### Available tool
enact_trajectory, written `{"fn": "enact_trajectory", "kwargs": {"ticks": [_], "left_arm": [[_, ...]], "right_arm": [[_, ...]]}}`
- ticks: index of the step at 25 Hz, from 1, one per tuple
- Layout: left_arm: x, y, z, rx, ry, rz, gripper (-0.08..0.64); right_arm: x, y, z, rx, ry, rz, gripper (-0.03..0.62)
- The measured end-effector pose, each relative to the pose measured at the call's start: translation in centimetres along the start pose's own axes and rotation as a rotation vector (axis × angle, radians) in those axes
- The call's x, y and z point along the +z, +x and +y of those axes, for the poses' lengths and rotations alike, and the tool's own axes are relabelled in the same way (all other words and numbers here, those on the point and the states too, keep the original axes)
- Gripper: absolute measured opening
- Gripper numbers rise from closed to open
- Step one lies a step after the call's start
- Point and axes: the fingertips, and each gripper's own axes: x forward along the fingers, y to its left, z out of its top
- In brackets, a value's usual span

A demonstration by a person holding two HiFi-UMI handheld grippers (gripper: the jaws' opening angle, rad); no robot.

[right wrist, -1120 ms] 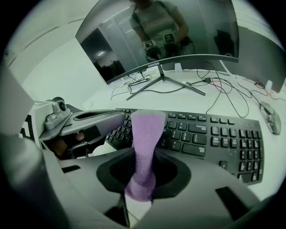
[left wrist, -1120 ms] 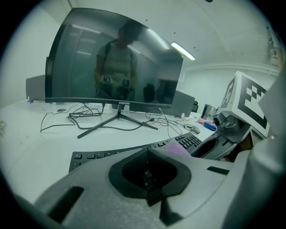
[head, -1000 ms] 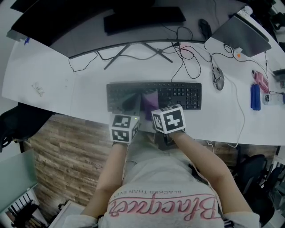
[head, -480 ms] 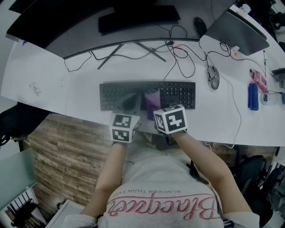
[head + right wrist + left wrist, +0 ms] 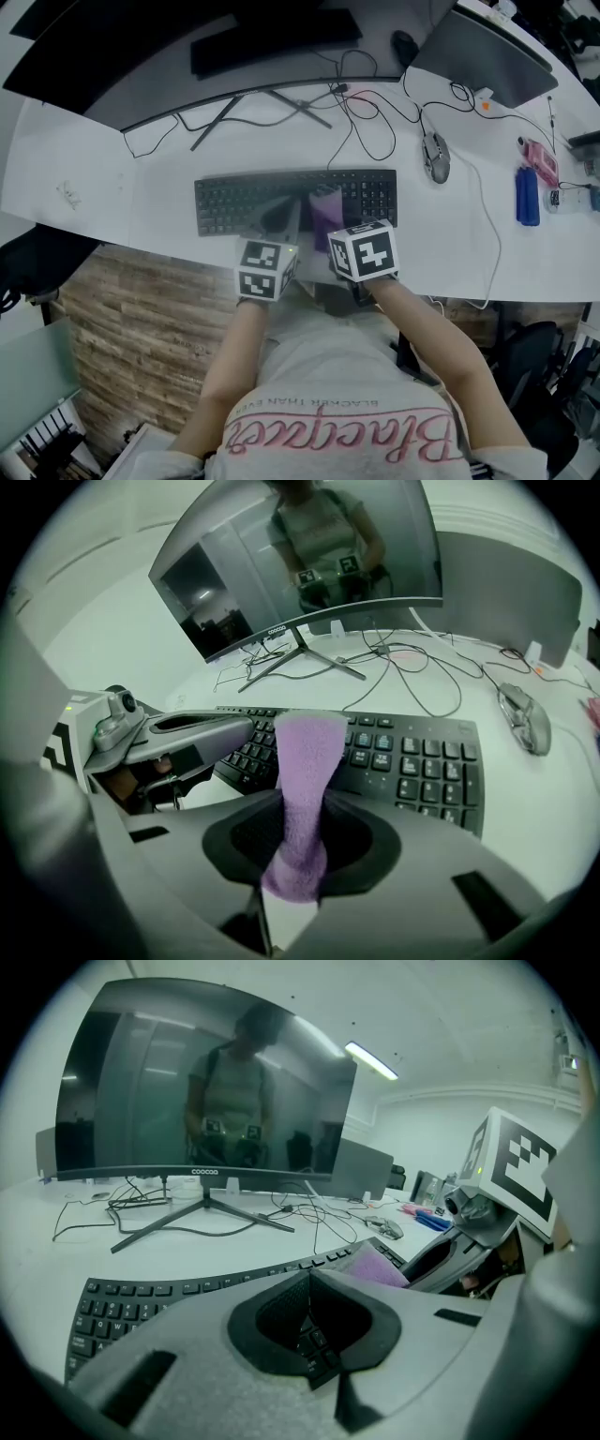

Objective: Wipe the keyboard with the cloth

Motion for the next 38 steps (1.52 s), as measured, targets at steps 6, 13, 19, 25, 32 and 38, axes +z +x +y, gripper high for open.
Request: {"fn": "enact_trajectory", "kwargs": {"ticks": [6, 13, 19, 25, 32, 38], "left_arm": [[0.3, 1.2, -1.6, -0.013, 0.024, 0.008, 0.005], [0.9, 2.6, -3.4, -0.027, 0.028, 0.003, 0.005], [1.2, 3.5, -4.8, -0.043, 0.033, 0.005, 0.005], [1.4, 4.4, -5.9, -0.055, 0.036, 0.002, 0.006], [2.2, 5.5, -7.5, -0.084, 0.054, -0.006, 0.006], [2.2, 6.2, -8.4, -0.097, 0.061, -0.003, 0.005]], "right_arm": [[-0.5, -0.9, -1.8, -0.006, 0.005, -0.006, 0.086], [-0.9, -1.9, -3.7, -0.021, -0.013, -0.013, 0.086], [-1.3, -2.7, -5.4, -0.033, 0.002, -0.012, 0.086], [-1.6, -3.9, -7.5, -0.068, 0.018, -0.015, 0.086], [-2.3, -5.0, -9.8, -0.103, 0.033, -0.02, 0.086], [-2.6, -5.8, -11.3, -0.155, -0.006, -0.021, 0.086]]}}
